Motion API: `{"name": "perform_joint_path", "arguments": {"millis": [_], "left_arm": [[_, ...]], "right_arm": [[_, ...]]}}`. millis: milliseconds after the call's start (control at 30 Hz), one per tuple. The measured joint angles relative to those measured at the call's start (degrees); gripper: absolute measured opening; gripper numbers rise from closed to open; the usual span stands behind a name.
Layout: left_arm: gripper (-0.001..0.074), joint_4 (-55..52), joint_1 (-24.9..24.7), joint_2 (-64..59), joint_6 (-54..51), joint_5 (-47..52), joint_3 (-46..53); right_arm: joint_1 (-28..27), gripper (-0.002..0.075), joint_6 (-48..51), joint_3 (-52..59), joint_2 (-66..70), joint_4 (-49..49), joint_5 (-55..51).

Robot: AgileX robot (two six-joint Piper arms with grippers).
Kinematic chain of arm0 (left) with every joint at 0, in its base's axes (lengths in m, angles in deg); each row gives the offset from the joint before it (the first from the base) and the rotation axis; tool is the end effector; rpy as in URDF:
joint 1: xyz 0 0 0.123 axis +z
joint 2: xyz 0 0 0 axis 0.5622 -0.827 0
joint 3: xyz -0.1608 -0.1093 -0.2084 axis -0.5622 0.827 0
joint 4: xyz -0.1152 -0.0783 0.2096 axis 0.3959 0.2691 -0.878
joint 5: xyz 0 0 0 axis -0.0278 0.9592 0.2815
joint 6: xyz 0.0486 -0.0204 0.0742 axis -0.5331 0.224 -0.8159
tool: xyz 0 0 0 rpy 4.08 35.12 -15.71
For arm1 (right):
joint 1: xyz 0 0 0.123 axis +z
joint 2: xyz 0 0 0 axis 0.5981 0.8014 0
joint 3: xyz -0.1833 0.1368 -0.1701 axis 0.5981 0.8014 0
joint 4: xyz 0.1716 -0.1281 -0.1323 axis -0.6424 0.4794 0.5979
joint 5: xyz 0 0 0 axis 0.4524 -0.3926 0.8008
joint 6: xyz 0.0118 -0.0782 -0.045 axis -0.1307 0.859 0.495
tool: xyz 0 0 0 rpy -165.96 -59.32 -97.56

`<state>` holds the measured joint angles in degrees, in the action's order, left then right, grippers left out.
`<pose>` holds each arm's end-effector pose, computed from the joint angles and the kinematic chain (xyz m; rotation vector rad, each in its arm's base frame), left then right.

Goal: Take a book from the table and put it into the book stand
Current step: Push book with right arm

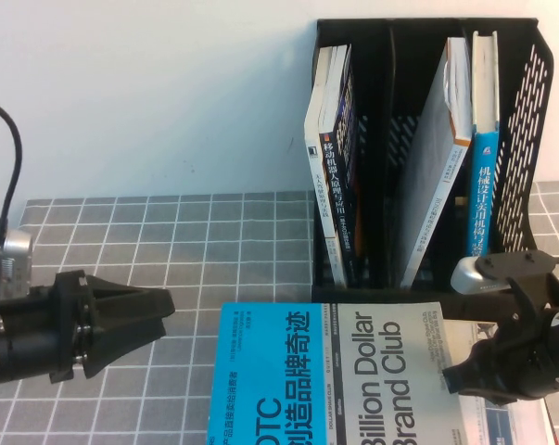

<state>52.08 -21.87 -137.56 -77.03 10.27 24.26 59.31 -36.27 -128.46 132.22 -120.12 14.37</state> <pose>0.2383 -0.0328 0.2249 -0.3067 2.2163 -1.5243 0.2479 0.1241 0.1833 -0.4180 2.6294 0.4612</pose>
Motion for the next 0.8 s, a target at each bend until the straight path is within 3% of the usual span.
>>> {"name": "perform_joint_path", "arguments": {"millis": [133,433,800], "left_arm": [[0.0419,-3.40,0.00,-2.22,-0.55,0.35,-2.19],[0.0553,-9.62,0.00,-10.00,-1.12,0.35,-6.15],[0.0583,-6.52,0.03,-20.29,-4.50,0.35,-6.64]], "right_arm": [[0.00,-0.0003,0.62,-0.62,2.01,-0.67,0.13],[0.00,-0.0003,1.19,-2.81,3.92,-1.49,-0.80],[0.00,-0.0003,4.29,-2.81,4.39,-6.34,-0.25]]}}
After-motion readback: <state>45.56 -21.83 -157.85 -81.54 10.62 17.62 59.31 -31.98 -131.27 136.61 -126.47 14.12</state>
